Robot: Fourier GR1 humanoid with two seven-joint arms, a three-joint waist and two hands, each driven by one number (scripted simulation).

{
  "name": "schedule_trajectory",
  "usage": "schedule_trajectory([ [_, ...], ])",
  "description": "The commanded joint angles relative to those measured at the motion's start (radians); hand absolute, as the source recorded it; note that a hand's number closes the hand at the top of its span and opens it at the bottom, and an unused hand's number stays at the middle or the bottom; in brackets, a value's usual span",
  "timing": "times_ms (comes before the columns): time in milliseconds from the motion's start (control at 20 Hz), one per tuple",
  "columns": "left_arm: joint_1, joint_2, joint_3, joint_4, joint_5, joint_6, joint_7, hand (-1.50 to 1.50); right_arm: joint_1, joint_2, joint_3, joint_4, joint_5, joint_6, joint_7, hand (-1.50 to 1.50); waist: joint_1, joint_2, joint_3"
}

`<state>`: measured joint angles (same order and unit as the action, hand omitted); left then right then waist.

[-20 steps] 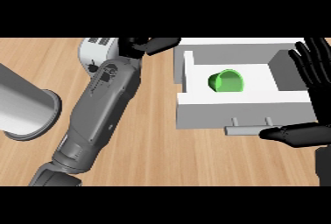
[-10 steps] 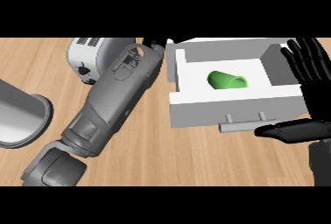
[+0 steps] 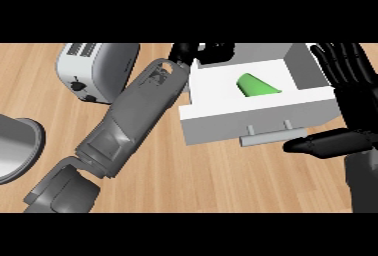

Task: Pick up the cup, place it into the drawer and close the drawer

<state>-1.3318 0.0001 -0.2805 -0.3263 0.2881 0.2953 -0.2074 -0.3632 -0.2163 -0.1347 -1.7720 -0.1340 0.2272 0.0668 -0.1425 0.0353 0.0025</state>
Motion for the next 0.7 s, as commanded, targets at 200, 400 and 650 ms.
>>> schedule_trajectory([
  [200, 0.065, 0.0, -0.083, 0.016, 0.068, -0.02, -0.038, -1.5, -0.052, 0.024, 0.047, -0.004, 0.004, 0.003, 0.012, -1.5, -0.058, 0.017, -0.001],
  [400, 0.101, 0.0, -0.05, -0.032, 0.161, -0.028, -0.095, -1.5, -0.049, 0.055, 0.099, -0.016, -0.094, 0.084, 0.027, -1.5, -0.071, 0.015, -0.002],
  [650, 0.097, 0.0, -0.016, -0.1, 0.259, -0.072, -0.201, -1.5, -0.043, 0.051, 0.205, 0.012, -0.16, 0.239, 0.012, 1.5, -0.051, 0.018, -0.003],
])
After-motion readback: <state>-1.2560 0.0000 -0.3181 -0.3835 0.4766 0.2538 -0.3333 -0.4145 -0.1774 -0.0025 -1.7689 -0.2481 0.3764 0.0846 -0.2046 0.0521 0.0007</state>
